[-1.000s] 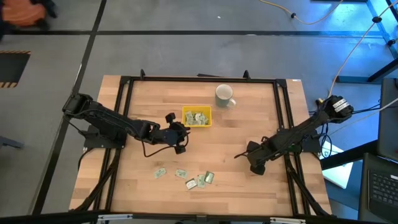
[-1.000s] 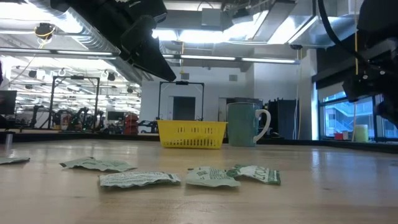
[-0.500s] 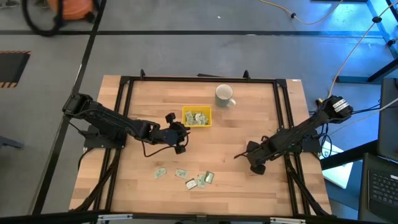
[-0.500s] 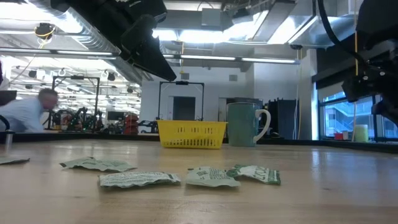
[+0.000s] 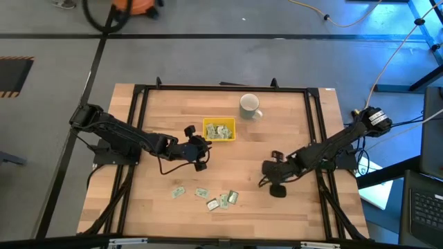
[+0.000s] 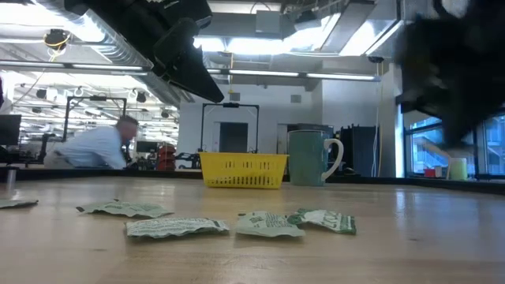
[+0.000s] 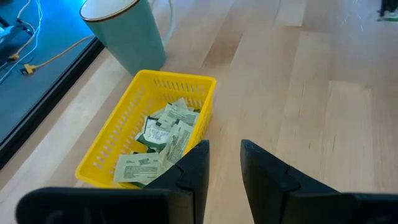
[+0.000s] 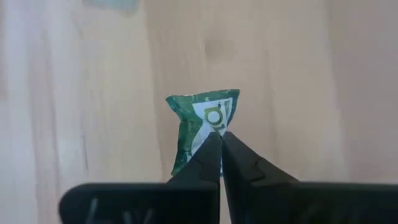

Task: Pick and place Stevia / Truvia into bins
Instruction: Put the middle right truvia tea packet into the yellow bin

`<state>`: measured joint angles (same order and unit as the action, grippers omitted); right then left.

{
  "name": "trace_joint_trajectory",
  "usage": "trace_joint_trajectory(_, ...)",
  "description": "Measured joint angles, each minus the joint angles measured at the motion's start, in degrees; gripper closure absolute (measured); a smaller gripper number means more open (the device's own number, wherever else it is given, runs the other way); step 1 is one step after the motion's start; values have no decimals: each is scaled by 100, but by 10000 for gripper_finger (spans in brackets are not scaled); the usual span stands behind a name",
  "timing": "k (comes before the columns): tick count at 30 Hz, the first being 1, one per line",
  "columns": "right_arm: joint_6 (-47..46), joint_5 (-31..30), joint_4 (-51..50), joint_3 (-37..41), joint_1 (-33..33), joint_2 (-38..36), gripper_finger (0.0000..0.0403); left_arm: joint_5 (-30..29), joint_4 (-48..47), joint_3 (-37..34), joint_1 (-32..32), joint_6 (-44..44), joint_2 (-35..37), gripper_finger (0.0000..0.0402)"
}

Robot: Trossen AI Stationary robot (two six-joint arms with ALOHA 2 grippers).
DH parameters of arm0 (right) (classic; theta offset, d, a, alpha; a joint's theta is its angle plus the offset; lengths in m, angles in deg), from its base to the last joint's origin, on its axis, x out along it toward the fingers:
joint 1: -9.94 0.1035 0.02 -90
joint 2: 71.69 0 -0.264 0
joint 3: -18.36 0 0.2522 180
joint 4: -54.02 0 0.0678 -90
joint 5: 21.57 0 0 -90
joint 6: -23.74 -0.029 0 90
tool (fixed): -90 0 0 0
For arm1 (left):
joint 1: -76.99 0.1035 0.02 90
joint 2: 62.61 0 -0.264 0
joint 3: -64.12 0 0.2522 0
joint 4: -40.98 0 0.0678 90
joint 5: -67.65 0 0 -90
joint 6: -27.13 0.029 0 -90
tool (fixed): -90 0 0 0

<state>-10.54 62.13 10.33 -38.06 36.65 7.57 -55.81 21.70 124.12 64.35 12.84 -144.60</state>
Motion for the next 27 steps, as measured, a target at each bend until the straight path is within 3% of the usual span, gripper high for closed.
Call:
trace_joint_trajectory(9,2931,-1632,2003,-326,-803,-7,399,-7,37,0,0,0,0,315)
trace_joint_trajectory(17,4452,-1676,3887,-399,-1972,-9,399,-9,81,0,1,3,0,315)
trace_joint_trajectory(22,4546,-1590,4181,-456,-2652,158,399,-13,78,0,2,5,0,315)
trace_joint_trajectory(27,4534,-981,3862,-969,-3079,773,399,-47,81,0,5,66,0,315)
